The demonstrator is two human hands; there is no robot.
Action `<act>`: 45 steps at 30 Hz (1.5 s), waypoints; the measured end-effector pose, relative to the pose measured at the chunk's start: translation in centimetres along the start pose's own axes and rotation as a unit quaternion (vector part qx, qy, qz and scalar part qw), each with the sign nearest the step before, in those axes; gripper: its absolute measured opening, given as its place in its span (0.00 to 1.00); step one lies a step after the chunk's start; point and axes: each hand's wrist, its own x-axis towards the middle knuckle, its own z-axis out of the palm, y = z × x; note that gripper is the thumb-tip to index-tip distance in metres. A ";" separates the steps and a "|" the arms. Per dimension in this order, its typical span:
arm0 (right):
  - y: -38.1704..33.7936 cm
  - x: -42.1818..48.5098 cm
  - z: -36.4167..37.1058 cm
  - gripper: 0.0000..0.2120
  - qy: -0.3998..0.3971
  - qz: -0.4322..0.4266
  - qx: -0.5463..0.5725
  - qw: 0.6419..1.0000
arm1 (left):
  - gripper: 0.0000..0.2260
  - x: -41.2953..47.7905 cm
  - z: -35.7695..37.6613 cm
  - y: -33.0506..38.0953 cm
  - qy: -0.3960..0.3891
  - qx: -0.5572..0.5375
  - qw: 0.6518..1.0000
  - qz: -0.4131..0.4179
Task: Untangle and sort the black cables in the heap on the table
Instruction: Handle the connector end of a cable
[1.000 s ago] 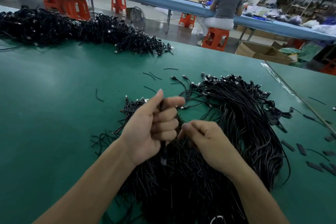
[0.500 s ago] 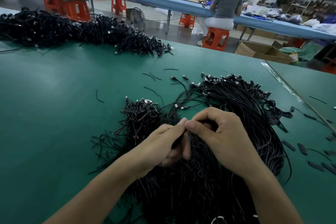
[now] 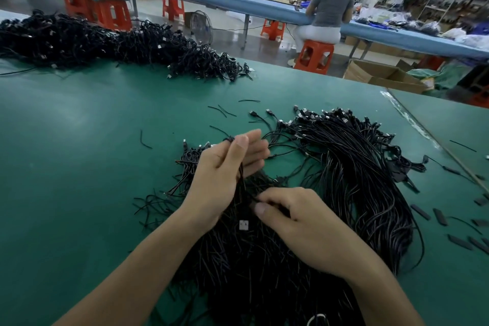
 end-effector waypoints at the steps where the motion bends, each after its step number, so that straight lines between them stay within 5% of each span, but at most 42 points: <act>1: -0.1 0.0 -0.3 0.12 0.019 -0.003 0.000 1.000 | 0.13 0.0 -0.1 -0.1 0.002 0.094 0.996 0.011; 4: -0.1 0.4 -1.2 0.07 0.112 -0.023 -0.003 0.993 | 0.17 -0.8 -0.1 0.0 -0.092 0.259 0.961 -0.038; 7: 0.5 0.8 -1.8 0.04 0.174 -0.035 0.041 0.983 | 0.26 -1.6 0.2 0.6 -0.169 0.227 0.943 -0.175; 11: 1.3 1.4 -1.5 0.05 0.207 -0.022 0.070 0.976 | 0.27 -1.4 -0.2 1.0 -0.173 0.084 0.953 -0.233; 14: 1.7 1.6 -0.7 0.08 0.192 0.000 0.052 0.980 | 0.21 -0.8 -0.5 1.2 -0.176 -0.085 0.957 -0.213; 19: 1.5 1.4 0.9 0.11 0.064 0.022 0.020 0.997 | 0.16 0.2 -0.3 0.8 -0.065 -0.188 0.974 -0.105; 23: 1.0 0.8 0.9 0.15 -0.007 -0.003 -0.028 1.000 | 0.13 0.6 -0.7 -0.2 -0.004 0.041 0.999 0.021; 27: 0.3 0.6 -0.4 0.09 0.043 -0.039 -0.019 0.998 | 0.14 -0.2 -1.0 -0.1 -0.107 0.333 0.937 0.005; 31: 0.5 1.2 -1.3 0.04 0.157 -0.065 0.037 0.985 | 0.27 -1.0 -0.6 0.8 -0.165 0.237 0.945 -0.156; 33: 1.0 1.4 -1.2 0.04 0.175 -0.053 0.090 0.979 | 0.28 -1.0 -0.9 1.1 -0.170 0.232 0.942 -0.173; 37: 1.5 1.5 -1.2 0.03 0.081 -0.061 0.190 0.977 | 0.23 -0.8 -1.8 1.3 -0.256 0.144 0.933 -0.207; 40: 1.4 1.6 -1.5 0.04 0.065 -0.061 0.181 0.979 | 0.22 -0.8 -2.0 1.3 -0.282 0.095 0.928 -0.225; 45: 1.5 1.5 -1.5 0.06 0.106 -0.031 0.091 0.990 | 0.25 -0.7 -1.2 0.4 -0.197 0.209 0.942 -0.171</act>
